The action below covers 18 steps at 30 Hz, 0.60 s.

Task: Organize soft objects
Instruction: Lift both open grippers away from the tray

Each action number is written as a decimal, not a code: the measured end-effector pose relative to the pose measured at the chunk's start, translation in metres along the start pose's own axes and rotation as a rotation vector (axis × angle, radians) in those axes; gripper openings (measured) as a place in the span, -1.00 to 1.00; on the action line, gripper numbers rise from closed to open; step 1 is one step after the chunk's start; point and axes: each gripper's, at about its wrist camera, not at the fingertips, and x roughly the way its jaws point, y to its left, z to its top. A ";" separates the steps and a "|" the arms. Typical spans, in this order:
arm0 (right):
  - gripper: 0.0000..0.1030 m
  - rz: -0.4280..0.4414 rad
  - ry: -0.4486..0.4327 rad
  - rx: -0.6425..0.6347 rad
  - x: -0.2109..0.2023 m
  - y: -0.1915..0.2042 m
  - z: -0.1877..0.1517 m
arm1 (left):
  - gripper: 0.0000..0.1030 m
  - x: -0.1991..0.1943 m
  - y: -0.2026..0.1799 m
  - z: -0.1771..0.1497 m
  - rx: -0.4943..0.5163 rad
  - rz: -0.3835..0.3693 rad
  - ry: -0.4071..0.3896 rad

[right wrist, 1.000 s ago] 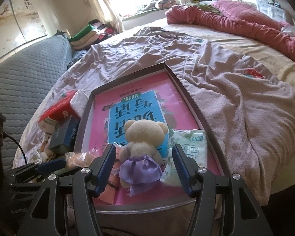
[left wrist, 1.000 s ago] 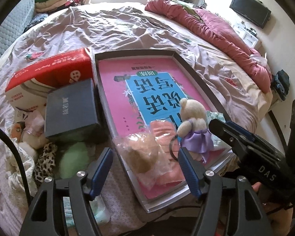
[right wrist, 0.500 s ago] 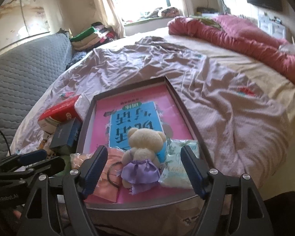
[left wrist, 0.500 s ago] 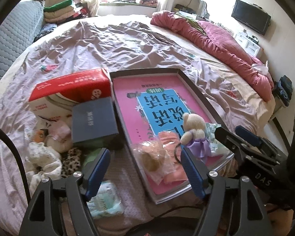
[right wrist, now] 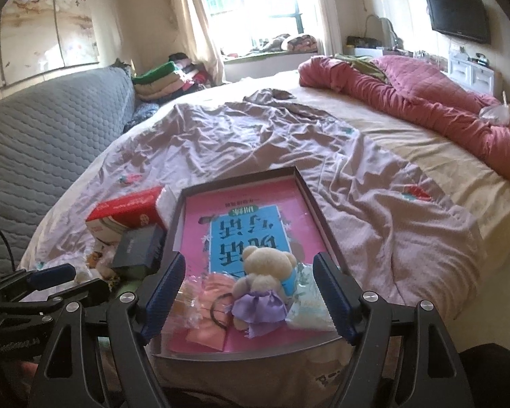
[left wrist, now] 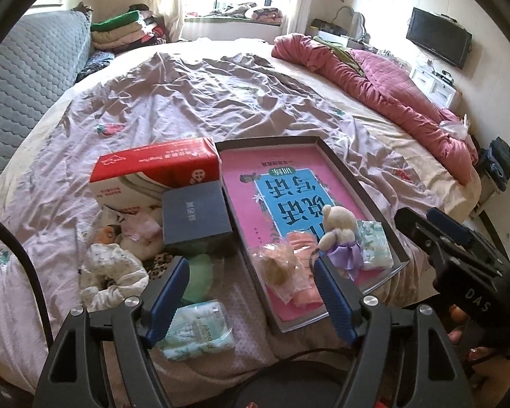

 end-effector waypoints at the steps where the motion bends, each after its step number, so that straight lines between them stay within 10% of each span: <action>1: 0.53 0.003 -0.003 -0.002 -0.004 0.001 0.001 | 0.46 -0.003 0.000 0.000 -0.003 0.000 -0.003; 18: 0.54 0.007 -0.061 -0.041 -0.034 0.023 0.016 | 0.46 -0.043 0.013 0.003 -0.006 0.012 -0.049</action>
